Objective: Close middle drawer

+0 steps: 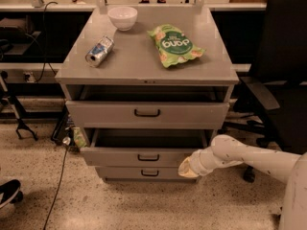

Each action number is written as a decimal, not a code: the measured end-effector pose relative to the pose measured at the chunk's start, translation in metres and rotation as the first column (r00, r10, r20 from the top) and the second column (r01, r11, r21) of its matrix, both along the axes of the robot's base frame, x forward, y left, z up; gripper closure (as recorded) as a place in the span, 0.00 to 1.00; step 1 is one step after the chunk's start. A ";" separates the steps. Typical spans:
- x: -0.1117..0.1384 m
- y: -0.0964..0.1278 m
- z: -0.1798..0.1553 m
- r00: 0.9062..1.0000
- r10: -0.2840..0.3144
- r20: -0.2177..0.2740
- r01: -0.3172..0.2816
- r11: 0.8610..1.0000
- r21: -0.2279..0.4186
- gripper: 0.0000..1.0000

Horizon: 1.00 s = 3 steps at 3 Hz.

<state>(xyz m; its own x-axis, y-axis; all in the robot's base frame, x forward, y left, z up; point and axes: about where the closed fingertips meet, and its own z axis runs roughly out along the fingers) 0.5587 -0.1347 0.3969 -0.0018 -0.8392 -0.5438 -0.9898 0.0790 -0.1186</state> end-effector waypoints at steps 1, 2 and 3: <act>-0.001 0.001 -0.001 1.000 0.002 -0.003 -0.002 1.000 0.001 0.54; -0.002 0.003 -0.003 1.000 0.004 -0.005 -0.004 1.000 0.002 0.31; -0.004 0.006 -0.005 1.000 0.009 -0.010 -0.009 1.000 0.005 0.00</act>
Offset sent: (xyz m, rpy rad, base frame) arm -0.0007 0.0012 -0.0010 0.0009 0.0020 0.0017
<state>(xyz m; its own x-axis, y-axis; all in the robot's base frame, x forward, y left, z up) 0.5551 -0.1288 0.3919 -0.0002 -0.8366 -0.5478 -0.9916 0.0709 -0.1079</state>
